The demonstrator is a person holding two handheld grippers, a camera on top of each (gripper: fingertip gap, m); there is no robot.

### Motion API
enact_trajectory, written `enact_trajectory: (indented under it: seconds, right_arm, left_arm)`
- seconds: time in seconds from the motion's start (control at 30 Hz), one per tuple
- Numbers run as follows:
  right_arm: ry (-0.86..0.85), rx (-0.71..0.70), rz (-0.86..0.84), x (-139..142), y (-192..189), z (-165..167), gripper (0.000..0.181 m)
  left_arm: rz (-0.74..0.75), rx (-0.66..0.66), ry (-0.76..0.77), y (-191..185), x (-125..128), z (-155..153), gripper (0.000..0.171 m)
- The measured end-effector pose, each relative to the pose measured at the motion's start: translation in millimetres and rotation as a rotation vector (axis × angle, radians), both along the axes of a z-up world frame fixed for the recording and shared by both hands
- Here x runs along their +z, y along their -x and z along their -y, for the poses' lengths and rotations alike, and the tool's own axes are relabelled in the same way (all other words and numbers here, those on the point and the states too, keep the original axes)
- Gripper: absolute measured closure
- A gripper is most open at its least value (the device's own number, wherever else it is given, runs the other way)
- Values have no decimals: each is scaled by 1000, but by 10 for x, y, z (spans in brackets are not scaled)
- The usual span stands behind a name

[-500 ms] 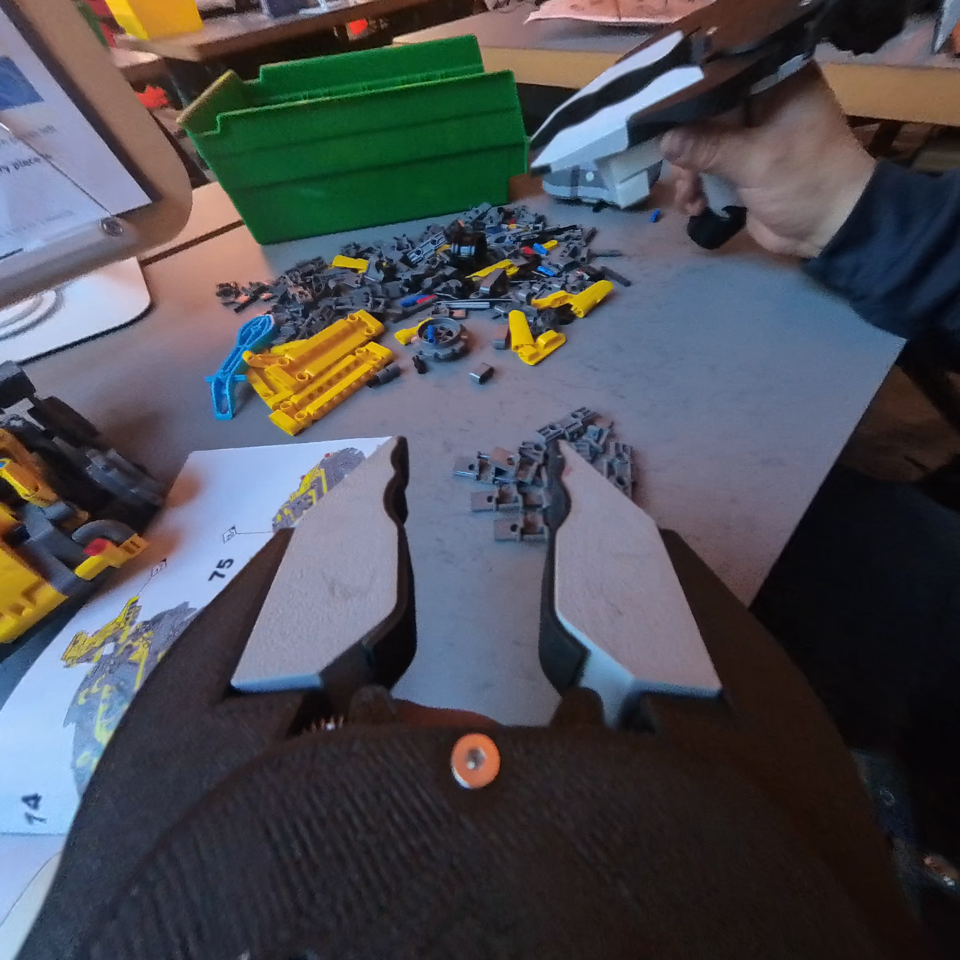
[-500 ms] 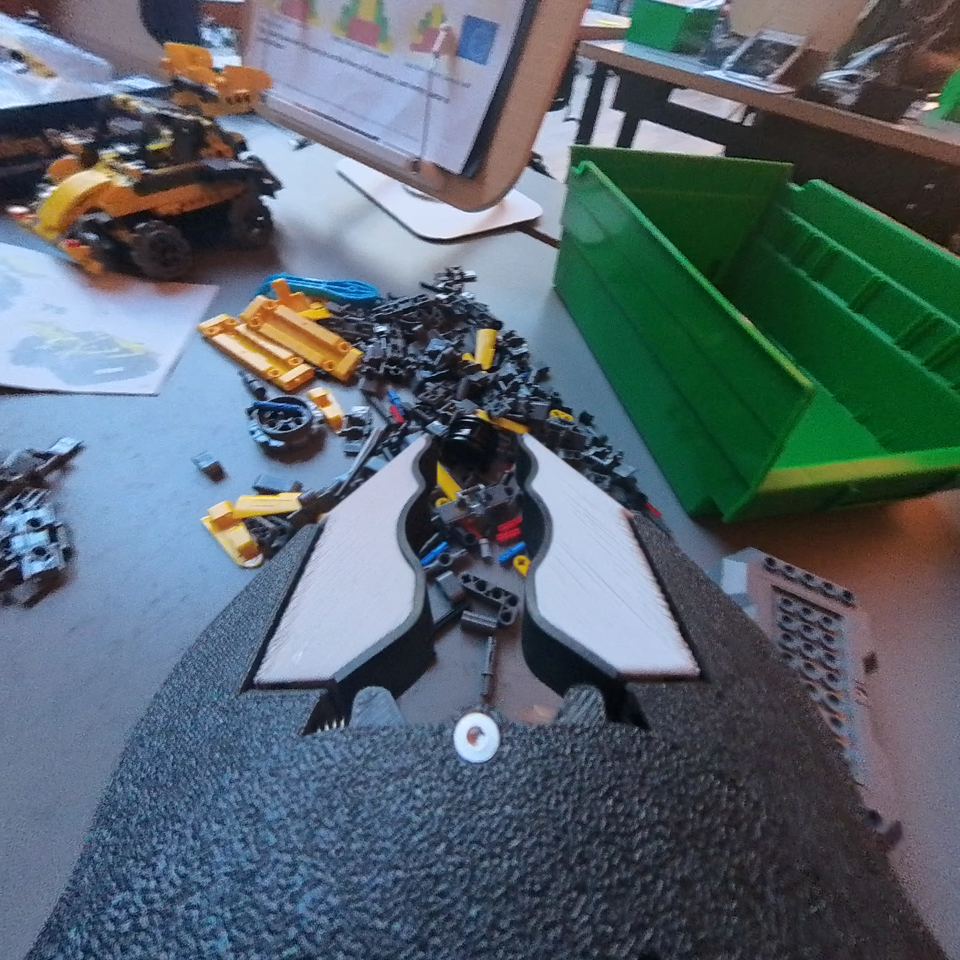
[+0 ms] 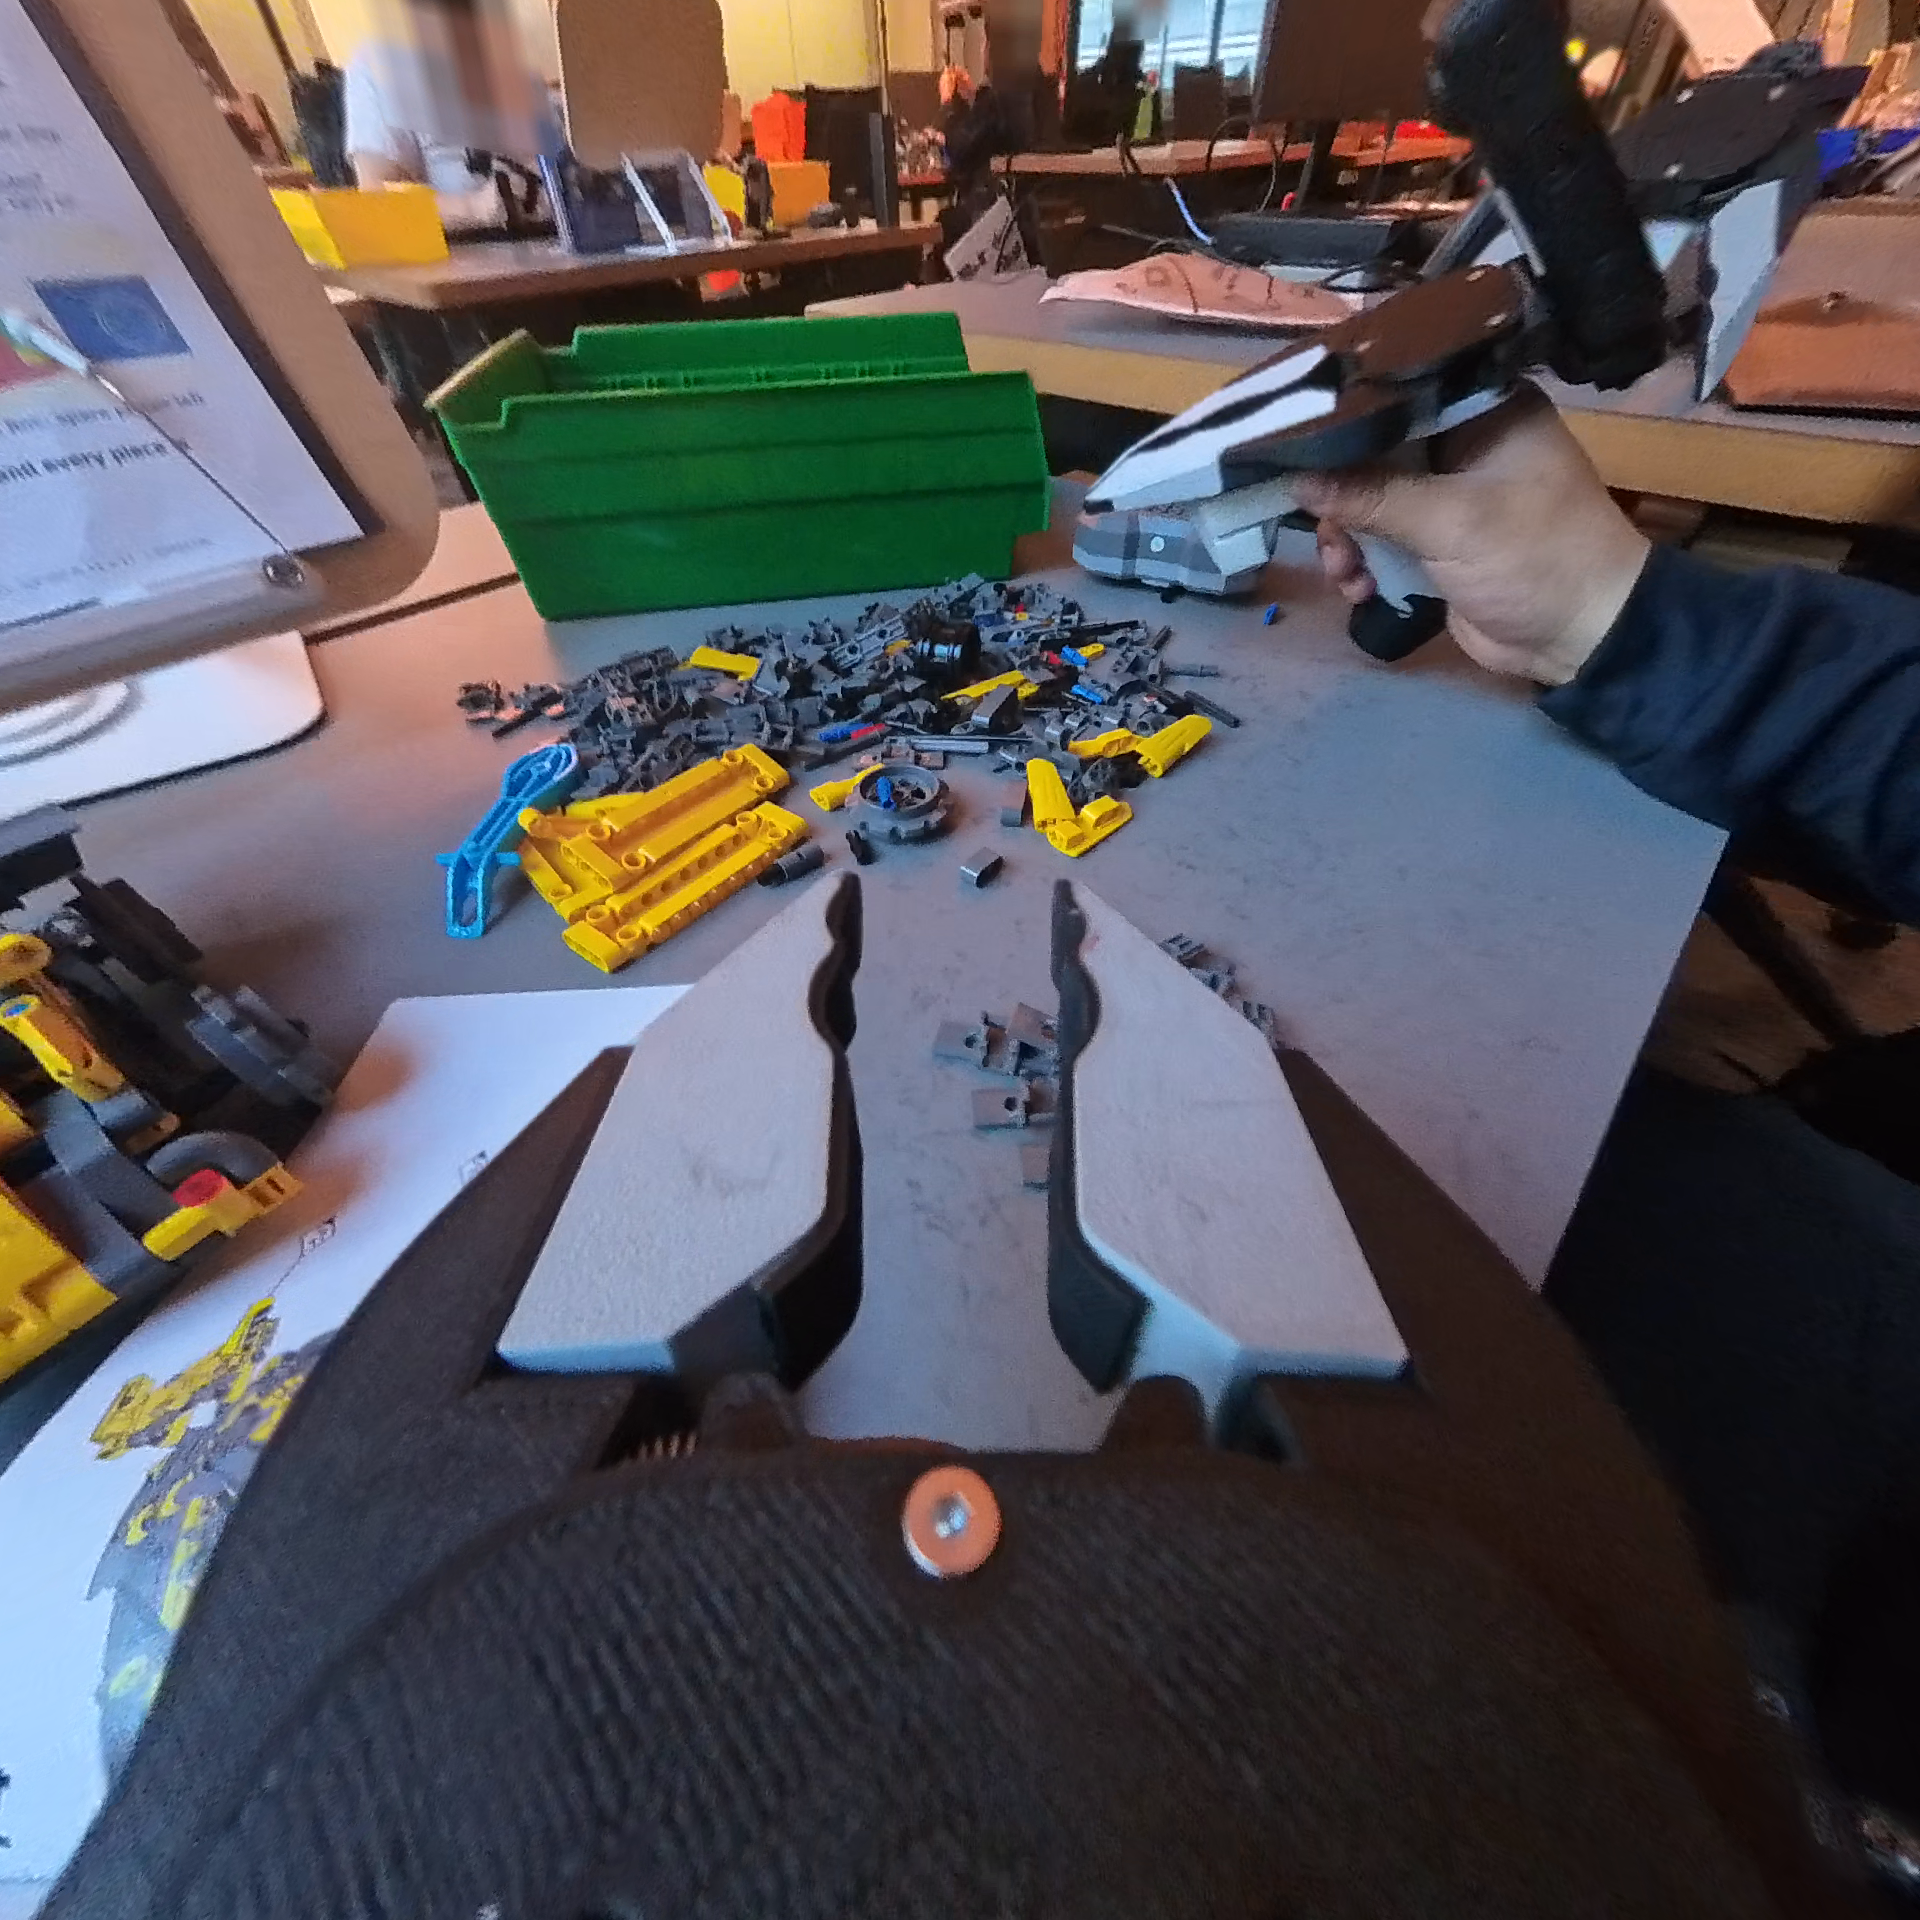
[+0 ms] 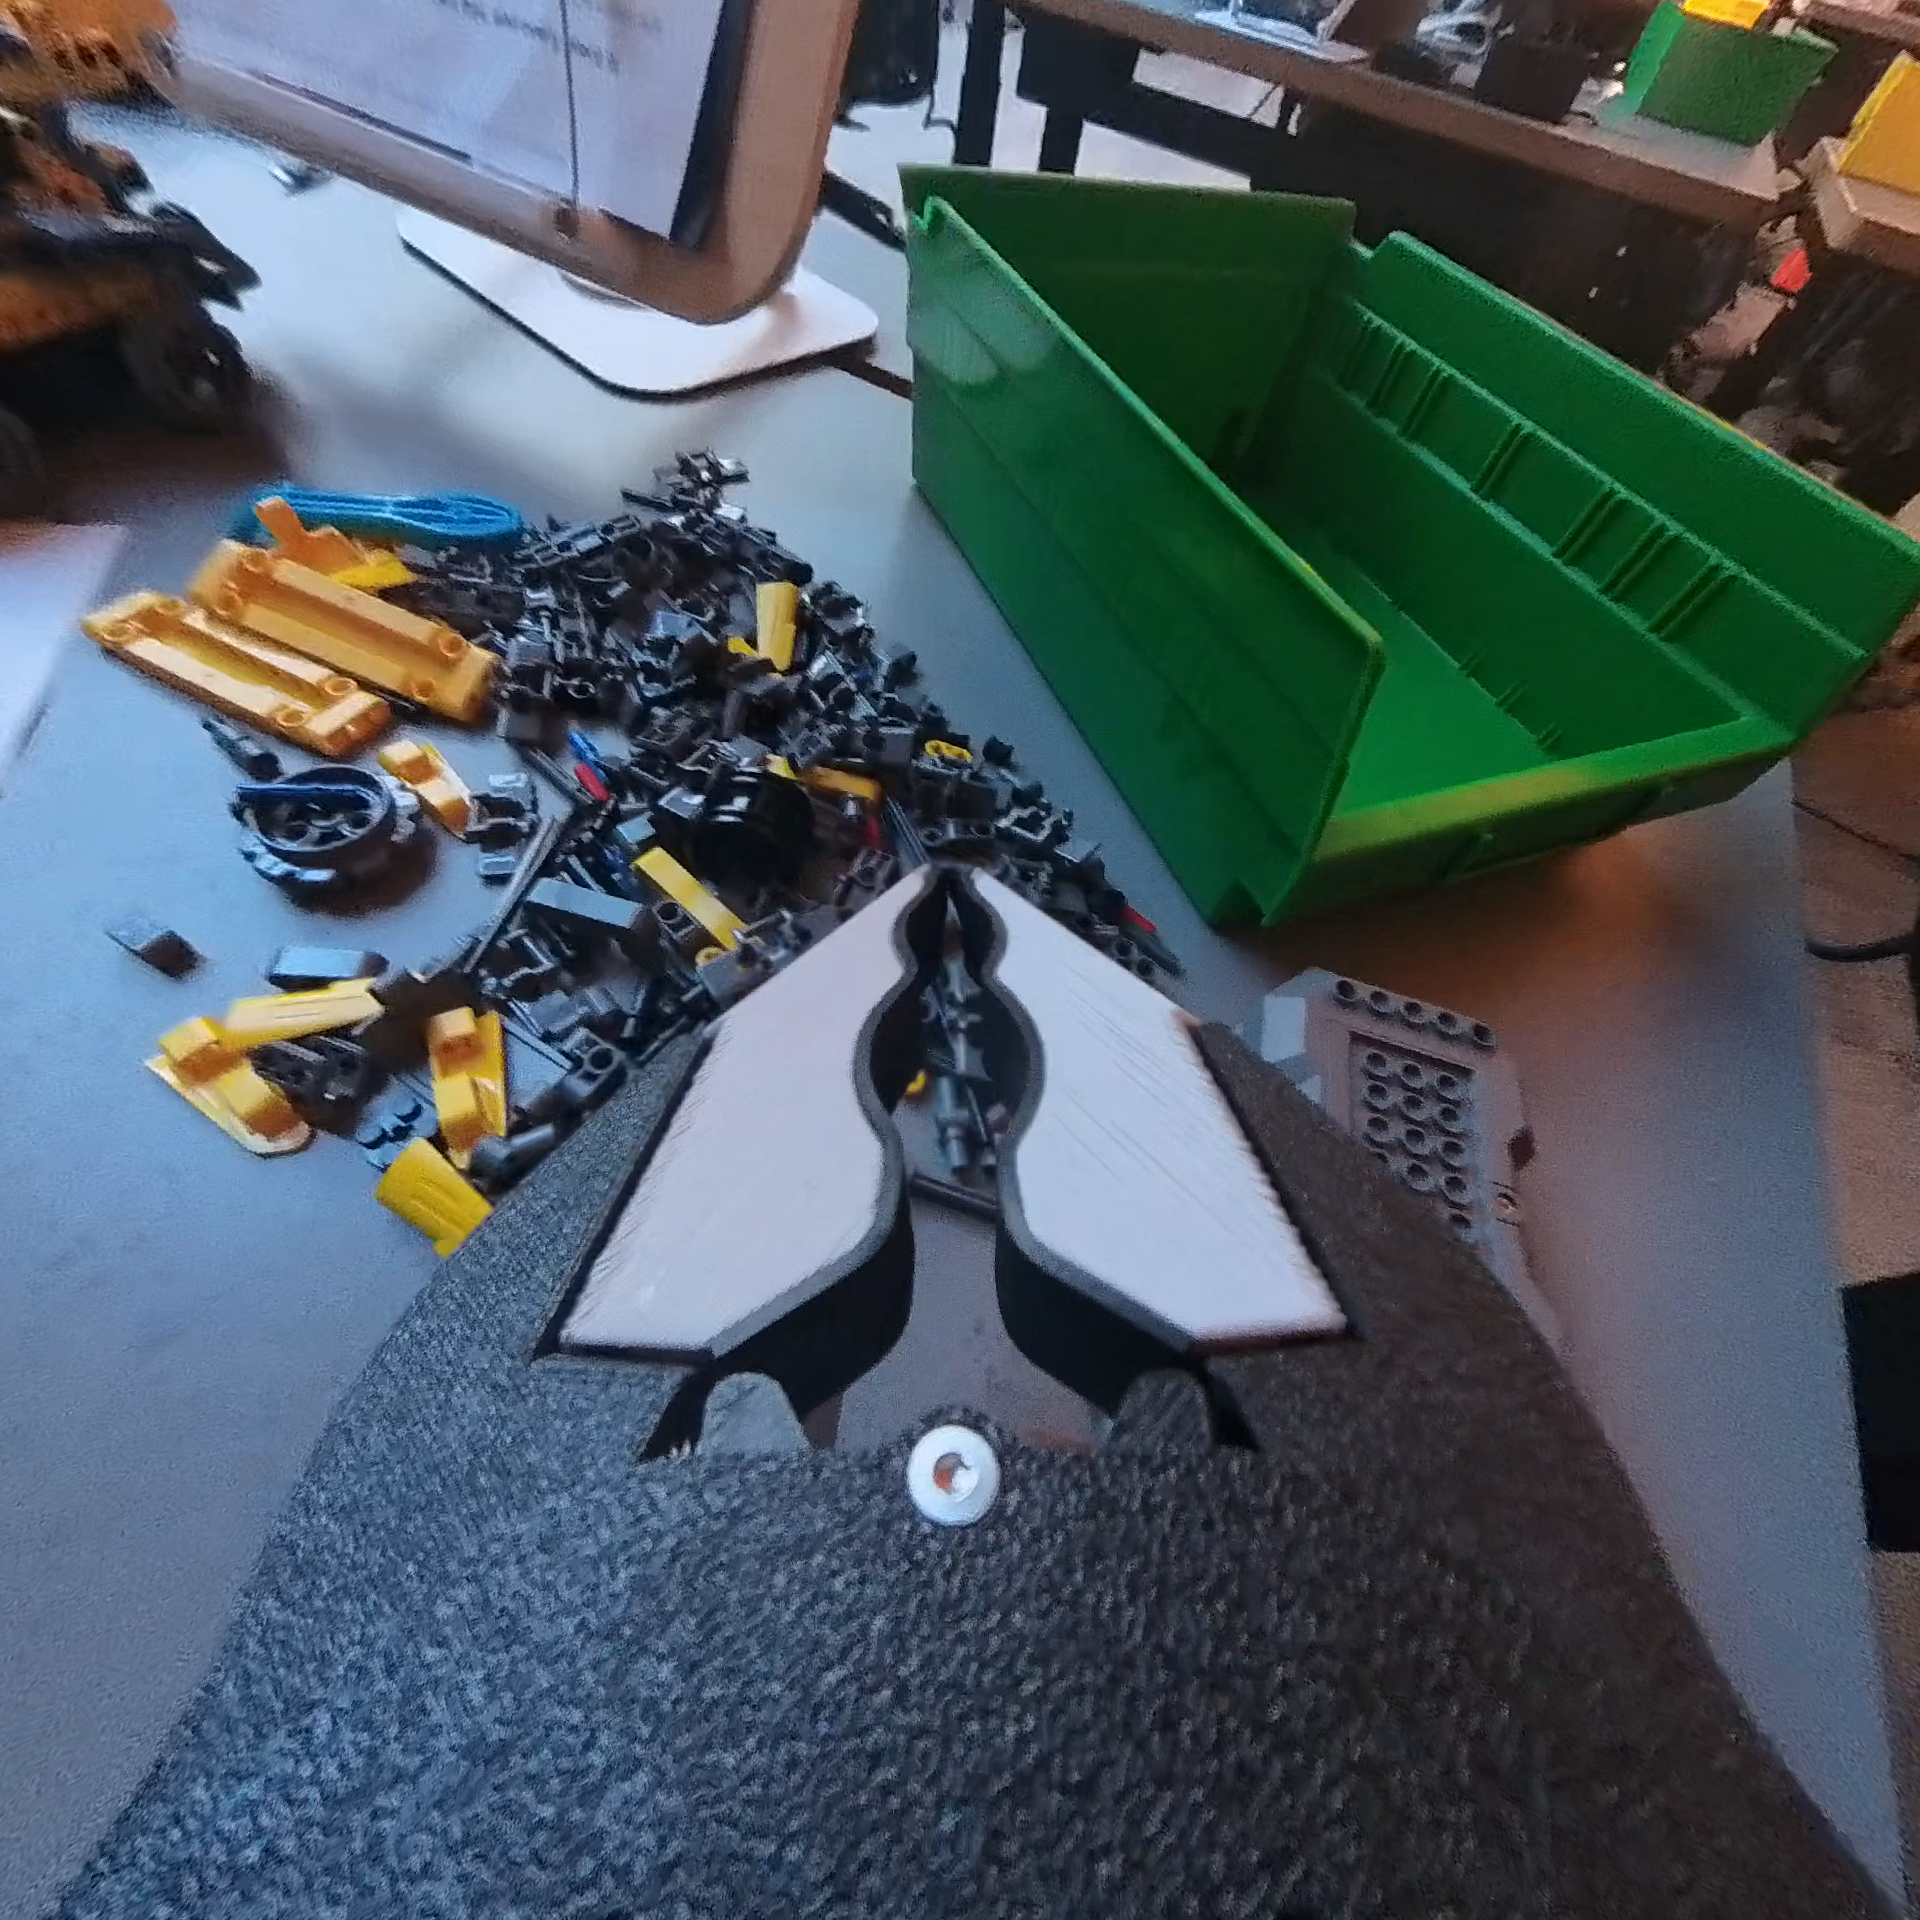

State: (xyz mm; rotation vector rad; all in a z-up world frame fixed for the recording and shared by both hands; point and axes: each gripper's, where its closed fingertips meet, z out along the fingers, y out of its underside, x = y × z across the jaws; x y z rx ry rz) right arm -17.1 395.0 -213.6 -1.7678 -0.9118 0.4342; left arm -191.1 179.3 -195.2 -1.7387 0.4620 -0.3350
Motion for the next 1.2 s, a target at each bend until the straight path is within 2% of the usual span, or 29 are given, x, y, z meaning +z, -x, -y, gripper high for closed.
enact_trajectory:
  seconds: [0.17,0.33,0.4,0.47,0.53,0.6,0.67,0.8,0.9,1.03,1.2]
  right_arm:
    - [17,-5,-67,80,44,-47,175]
    - [5,31,-49,114,349,-140,168]
    - [-16,52,-44,159,500,-194,166]
    - [-47,65,-46,220,639,-268,165]
    - [-65,76,-59,287,763,-340,164]
    - [-71,97,-70,325,871,-385,163]
    - [-69,117,-45,271,923,-398,163]
    - [-86,113,6,158,862,-405,163]
    - [-57,123,-39,196,854,-383,163]
    - [-49,159,-50,214,905,-299,162]
    - [-46,206,-57,225,1028,-177,162]
  left_arm:
    - [-15,-15,52,-29,-76,-38,139]
    - [18,54,82,32,-87,-231,147]
    - [3,81,85,37,-39,-390,147]
    - [-43,111,69,63,113,-606,144]
    - [-81,120,47,80,306,-864,143]
    - [-140,147,31,152,386,-1196,144]
    - [-219,91,99,150,254,-1485,153]
    - [-272,12,285,220,-177,-1880,153]
    - [-286,-45,442,256,-433,-1980,151]
    - [-341,-67,467,284,-488,-1971,151]
    - [-483,-45,495,381,-729,-1936,145]
